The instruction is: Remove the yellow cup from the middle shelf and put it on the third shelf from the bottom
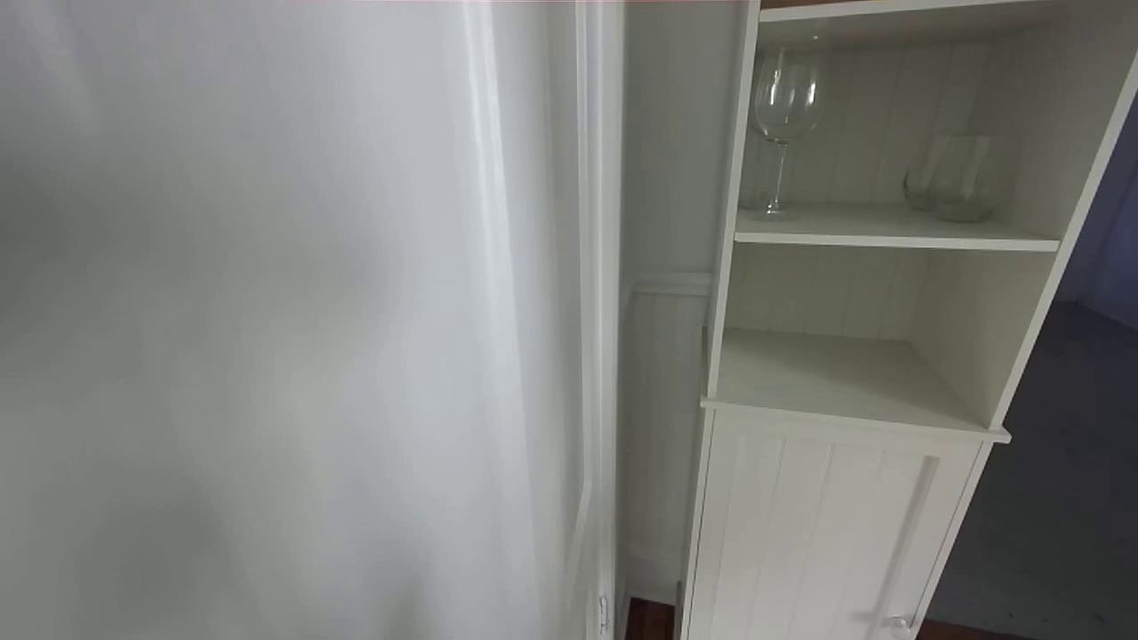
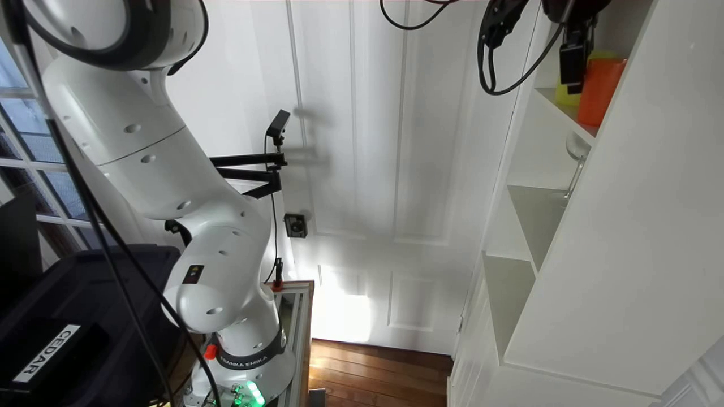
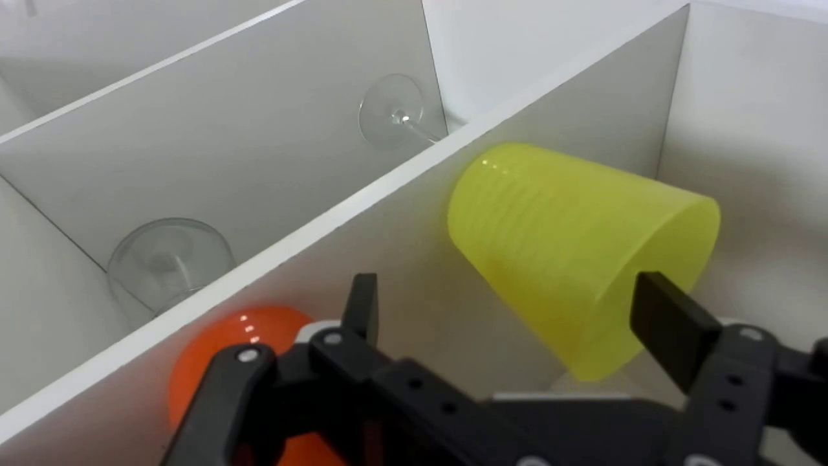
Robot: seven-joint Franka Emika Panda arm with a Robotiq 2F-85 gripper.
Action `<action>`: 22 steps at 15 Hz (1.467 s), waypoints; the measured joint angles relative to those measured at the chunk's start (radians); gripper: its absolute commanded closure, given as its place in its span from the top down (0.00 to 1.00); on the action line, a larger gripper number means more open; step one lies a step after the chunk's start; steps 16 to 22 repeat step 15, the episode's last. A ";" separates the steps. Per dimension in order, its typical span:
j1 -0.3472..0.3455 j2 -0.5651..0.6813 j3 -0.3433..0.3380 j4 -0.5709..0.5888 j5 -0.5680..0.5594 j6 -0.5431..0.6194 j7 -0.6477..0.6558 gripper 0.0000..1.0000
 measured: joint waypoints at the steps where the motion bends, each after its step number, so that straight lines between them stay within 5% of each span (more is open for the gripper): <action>1: 0.001 -0.010 0.000 -0.001 0.000 0.005 -0.005 1.00; 6: 0.005 -0.109 -0.004 -0.042 -0.002 -0.018 -0.045 1.00; 13: 0.000 -0.311 -0.050 -0.152 -0.086 -0.280 -0.237 1.00; 22: -0.002 -0.371 -0.061 -0.190 -0.096 -0.293 -0.301 1.00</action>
